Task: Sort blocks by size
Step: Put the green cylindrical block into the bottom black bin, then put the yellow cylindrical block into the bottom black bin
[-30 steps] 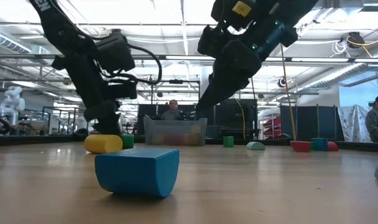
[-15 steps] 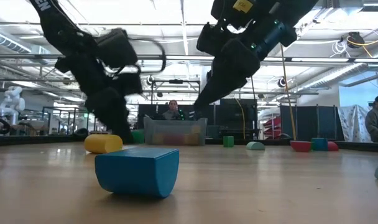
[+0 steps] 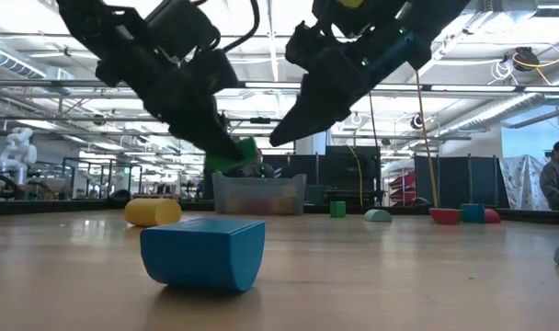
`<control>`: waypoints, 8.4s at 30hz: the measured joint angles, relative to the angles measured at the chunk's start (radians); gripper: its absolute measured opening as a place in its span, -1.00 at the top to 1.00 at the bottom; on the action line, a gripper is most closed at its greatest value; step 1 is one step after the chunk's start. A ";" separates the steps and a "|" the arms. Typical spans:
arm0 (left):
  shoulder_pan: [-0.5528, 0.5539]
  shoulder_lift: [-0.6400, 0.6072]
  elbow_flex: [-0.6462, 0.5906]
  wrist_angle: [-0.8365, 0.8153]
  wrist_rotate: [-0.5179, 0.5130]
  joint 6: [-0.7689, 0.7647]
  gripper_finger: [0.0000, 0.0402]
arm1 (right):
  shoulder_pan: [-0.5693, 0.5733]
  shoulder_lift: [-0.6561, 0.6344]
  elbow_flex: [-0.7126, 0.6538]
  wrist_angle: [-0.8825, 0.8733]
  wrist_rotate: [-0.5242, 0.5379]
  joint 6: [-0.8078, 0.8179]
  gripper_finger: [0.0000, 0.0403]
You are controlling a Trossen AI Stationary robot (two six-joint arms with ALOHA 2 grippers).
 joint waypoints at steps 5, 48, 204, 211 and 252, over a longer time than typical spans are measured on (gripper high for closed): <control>-0.005 0.000 0.021 0.000 0.061 -0.046 0.32 | 0.057 0.000 0.000 0.009 0.085 -0.243 0.10; -0.005 0.001 0.022 0.174 0.256 -0.166 0.32 | 0.153 0.000 0.000 0.122 0.271 -0.561 0.30; -0.191 0.084 0.020 -0.141 -0.101 -0.163 0.31 | 0.760 -0.356 0.102 -0.964 0.730 0.808 0.17; -0.215 0.083 0.020 0.025 -0.094 -0.109 0.30 | 0.692 -0.355 -0.050 -0.654 0.745 0.644 0.17; -0.237 0.100 0.023 0.467 -0.094 0.078 0.30 | 0.282 -0.194 -0.173 0.273 0.292 -0.001 -0.12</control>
